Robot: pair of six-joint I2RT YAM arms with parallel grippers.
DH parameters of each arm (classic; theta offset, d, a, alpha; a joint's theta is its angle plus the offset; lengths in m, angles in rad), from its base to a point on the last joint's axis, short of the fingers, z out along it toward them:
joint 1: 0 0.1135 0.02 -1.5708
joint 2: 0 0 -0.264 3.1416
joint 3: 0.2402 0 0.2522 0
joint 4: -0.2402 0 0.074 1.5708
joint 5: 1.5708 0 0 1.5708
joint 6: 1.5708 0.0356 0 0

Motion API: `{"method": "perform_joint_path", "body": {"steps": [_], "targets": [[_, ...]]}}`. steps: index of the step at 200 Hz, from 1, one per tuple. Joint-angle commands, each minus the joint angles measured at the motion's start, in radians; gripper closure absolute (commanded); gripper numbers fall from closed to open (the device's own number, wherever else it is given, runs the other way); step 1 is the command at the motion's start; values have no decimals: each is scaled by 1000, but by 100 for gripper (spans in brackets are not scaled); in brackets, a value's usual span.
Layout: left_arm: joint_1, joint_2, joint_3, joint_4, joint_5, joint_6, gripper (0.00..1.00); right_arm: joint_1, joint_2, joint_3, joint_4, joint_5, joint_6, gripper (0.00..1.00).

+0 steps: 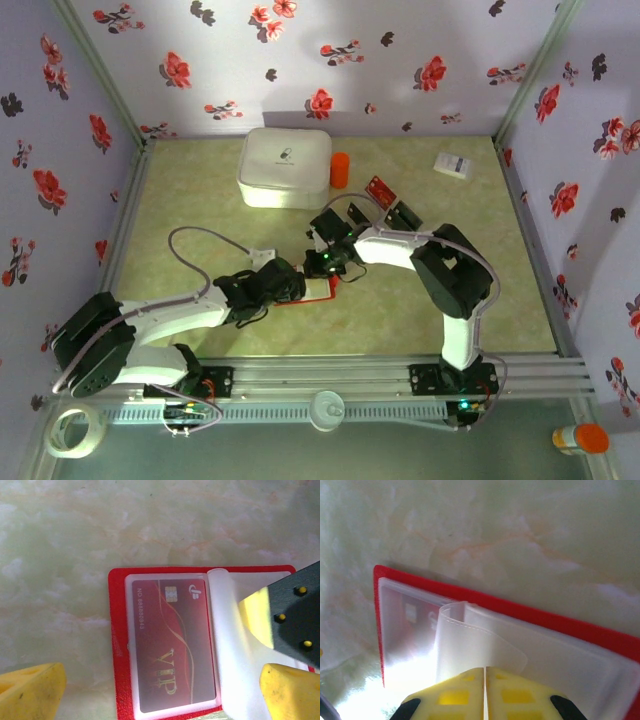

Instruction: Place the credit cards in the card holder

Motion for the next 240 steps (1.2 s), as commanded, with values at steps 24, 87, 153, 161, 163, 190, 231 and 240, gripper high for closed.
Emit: {"method": "perform_joint_path", "body": {"steps": [24, 87, 153, 161, 163, 190, 231, 240], "targets": [[-1, 7, 0, 53, 15, 27, 0, 10, 18, 25, 31, -24, 41, 90], [-4, 18, -56, 85, 23, 23, 2, 11, 20, 11, 62, -37, 66, 90], [-9, 16, -105, 117, 23, 14, 1, 13, 15, 10, 69, -41, 72, 89], [-10, 24, -105, 118, 23, 15, 1, 13, 15, 11, 69, -41, 74, 90], [-9, 25, -105, 118, 23, 15, 1, 13, 15, 11, 69, -41, 73, 90], [-10, 40, -105, 120, 23, 14, 0, 15, 15, 12, 70, -42, 76, 90], [-16, 16, -97, 121, 23, 16, 1, 21, 19, 13, 76, -46, 81, 90], [-15, 4, -95, 124, 22, 24, 0, 21, 20, 13, 77, -45, 80, 90]]}}
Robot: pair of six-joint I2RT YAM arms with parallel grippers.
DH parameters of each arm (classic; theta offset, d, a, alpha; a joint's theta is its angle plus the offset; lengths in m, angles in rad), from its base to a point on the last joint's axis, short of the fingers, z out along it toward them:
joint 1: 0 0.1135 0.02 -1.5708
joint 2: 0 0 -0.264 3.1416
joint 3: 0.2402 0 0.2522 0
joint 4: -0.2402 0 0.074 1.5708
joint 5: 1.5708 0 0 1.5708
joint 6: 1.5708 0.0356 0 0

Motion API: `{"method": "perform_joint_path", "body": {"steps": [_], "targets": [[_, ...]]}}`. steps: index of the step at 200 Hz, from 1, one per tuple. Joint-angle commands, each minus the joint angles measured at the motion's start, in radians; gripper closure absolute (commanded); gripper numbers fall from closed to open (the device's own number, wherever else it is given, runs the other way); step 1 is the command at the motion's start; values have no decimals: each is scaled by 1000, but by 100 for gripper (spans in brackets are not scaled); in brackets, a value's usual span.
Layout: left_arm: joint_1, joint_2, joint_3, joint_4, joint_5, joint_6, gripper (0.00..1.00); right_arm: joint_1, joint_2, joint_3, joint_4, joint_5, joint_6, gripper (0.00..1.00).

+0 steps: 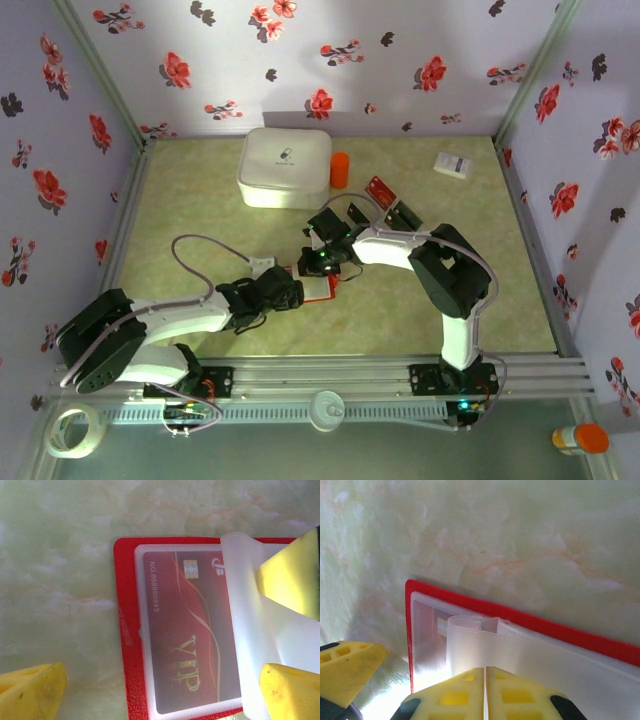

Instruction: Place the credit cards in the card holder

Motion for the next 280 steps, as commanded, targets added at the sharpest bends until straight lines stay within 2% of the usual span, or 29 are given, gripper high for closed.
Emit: {"method": "perform_joint_path", "body": {"steps": [1, 85, 128, 143, 168, 187, 211, 252, 280], "targets": [[-12, -28, -1, 15, -4, 21, 0, 13, 13, 9, 14, -16, 20, 90], [-18, 18, -6, 53, 0, 26, 0, 15, 12, 11, 17, -18, 24, 90], [-22, 17, -40, 58, -1, 6, 5, 14, 3, 30, 1, -21, 19, 87], [-21, 13, -49, 58, -2, 1, 5, 11, -13, 34, -6, -16, 16, 84], [-21, 11, -61, 63, -2, -5, 6, -9, -60, 23, -10, -4, 18, 71], [-21, 6, -64, 63, -2, -8, 6, -31, -103, -6, -12, 15, 18, 68], [-20, -8, -68, 60, -6, -6, 6, -60, -130, -56, -7, 31, 20, 71], [-21, -47, -79, 48, -13, -8, 6, -63, -104, -89, 8, 31, 29, 86], [-21, -63, -85, 43, -16, -10, 6, -47, -69, -71, 21, 20, 38, 89]]}}
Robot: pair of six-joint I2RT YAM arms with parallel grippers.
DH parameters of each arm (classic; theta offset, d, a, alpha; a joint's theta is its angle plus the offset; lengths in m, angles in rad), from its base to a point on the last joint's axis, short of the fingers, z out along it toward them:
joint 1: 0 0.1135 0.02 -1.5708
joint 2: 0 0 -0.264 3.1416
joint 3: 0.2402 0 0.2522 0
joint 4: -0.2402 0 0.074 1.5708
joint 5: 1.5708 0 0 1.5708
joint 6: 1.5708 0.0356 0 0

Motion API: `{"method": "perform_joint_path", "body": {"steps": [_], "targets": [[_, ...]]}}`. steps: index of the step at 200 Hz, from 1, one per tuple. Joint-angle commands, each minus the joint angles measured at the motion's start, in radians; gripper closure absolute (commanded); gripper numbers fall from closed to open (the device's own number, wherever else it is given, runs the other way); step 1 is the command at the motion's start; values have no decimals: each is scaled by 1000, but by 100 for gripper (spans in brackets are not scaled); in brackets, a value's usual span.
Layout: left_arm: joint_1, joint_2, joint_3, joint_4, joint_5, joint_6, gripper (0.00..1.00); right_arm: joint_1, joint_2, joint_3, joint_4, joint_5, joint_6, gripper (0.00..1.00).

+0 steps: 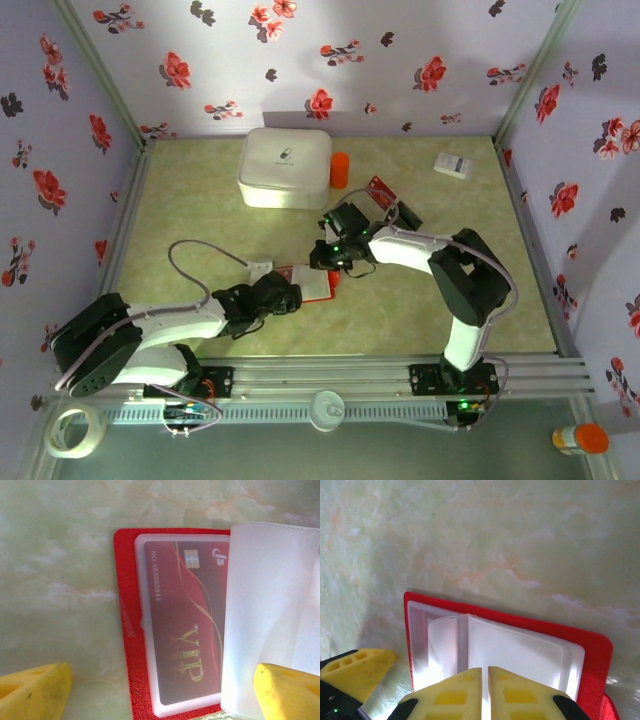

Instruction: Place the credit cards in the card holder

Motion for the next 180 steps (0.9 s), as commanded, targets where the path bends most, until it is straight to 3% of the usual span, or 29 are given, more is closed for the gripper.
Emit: {"method": "perform_joint_path", "body": {"steps": [1, 64, 140, 180], "targets": [[-6, -24, -16, -30, -10, -16, 6, 18, 38, 9, 10, -4, 12, 89], [-6, -69, -16, -64, -26, -17, 5, 91, 89, 77, 24, -23, 37, 89], [10, -397, -87, -252, -121, -77, 0, 129, 139, 128, 62, -39, 75, 89], [26, -438, -114, -272, -116, -88, 0, 130, 187, 141, 82, -45, 80, 90]]}}
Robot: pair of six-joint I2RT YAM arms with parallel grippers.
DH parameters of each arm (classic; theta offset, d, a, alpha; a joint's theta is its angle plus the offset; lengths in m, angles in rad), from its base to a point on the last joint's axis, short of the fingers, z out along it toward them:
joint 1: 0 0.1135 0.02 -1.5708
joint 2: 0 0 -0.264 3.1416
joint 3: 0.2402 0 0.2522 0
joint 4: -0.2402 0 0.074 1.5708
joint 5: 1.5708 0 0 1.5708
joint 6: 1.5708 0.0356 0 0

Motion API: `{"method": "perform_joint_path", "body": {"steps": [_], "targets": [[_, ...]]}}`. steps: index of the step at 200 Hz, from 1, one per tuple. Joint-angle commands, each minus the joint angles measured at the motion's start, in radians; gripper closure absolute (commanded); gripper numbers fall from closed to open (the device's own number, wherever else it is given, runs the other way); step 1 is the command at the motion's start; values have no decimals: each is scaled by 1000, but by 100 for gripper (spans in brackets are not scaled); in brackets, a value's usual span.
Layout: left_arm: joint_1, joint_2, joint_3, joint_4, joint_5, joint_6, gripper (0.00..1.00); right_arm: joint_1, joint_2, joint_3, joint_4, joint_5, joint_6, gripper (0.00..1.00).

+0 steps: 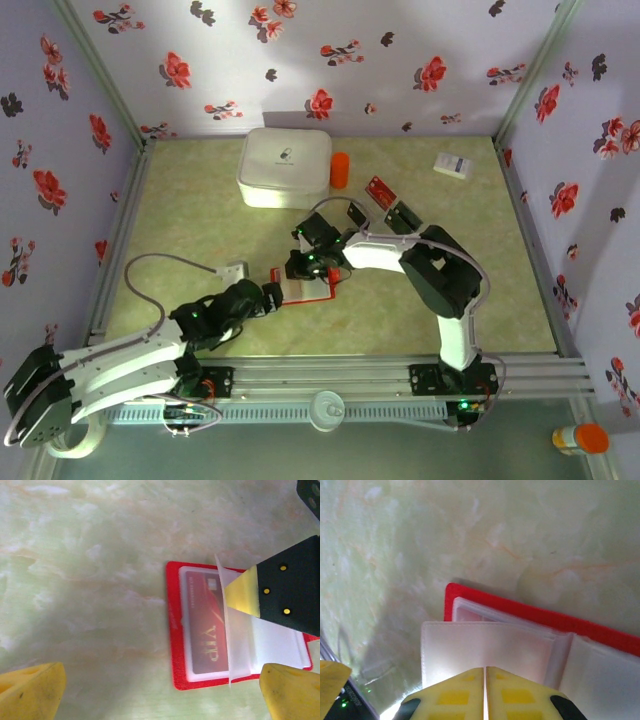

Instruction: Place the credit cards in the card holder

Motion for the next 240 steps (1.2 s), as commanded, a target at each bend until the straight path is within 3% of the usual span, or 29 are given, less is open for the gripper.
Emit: {"method": "perform_joint_path", "body": {"steps": [1, 171, 240], "targets": [[11, -7, -19, -51, -35, -25, 0, 7, 35, 28, 17, -17, 22, 90], [67, 298, 84, 101, 36, 100, 0, 9, 60, -5, 66, -39, 65, 89], [79, 358, 47, 137, 46, 93, 0, 9, 44, 10, 50, -42, 65, 89]]}}
